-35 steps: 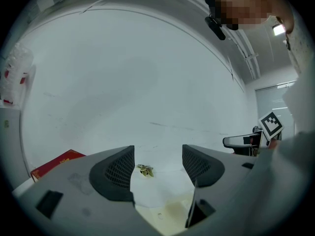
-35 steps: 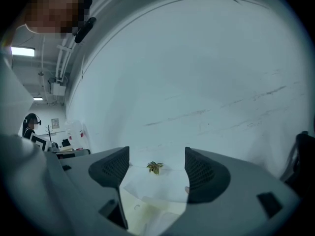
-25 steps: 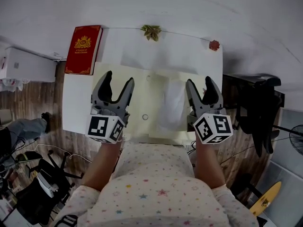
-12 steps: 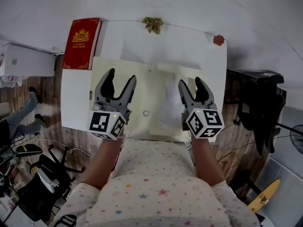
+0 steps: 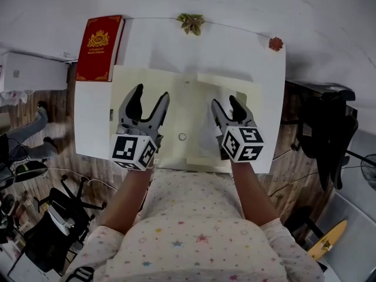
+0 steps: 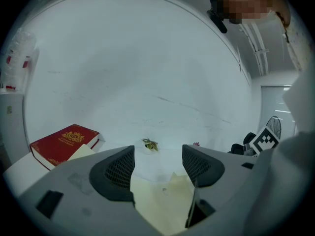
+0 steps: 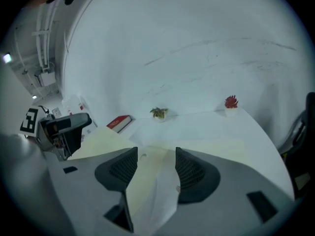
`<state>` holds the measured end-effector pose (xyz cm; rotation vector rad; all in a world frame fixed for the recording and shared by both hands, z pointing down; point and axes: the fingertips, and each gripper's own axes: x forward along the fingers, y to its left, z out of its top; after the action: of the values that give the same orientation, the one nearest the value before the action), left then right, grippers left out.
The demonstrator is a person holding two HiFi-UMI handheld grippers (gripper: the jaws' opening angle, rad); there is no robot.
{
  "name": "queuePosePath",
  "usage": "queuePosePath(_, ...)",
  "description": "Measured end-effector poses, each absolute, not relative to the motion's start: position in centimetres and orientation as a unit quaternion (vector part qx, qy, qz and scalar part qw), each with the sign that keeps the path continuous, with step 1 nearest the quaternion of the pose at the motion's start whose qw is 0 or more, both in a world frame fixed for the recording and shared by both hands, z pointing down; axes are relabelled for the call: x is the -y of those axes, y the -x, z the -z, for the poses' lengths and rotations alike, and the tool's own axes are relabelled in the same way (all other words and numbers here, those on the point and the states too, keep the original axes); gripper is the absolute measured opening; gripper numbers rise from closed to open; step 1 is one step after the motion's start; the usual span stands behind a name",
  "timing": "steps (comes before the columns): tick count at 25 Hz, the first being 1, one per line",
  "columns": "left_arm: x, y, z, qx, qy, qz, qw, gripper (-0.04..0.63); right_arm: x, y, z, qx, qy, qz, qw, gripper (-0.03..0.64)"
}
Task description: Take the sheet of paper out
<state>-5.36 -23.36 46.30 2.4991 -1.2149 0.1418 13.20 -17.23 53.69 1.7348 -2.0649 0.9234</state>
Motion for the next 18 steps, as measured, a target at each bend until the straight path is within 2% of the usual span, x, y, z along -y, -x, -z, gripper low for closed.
queuePosePath(10, 23.5, 5.7, -47.8, 0.432, -0.880, -0.063, 0.187, 0.279, 15.7, -10.3, -60.0, 0.701, -0.571, -0.354, 0.238, 0.227)
queuePosePath(18, 23.1, 6.1, -49.5, 0.431, -0.877, -0.079, 0.196, 0.279, 15.2, -11.1, -62.4, 0.669, -0.591, -0.377, 0.248, 0.218)
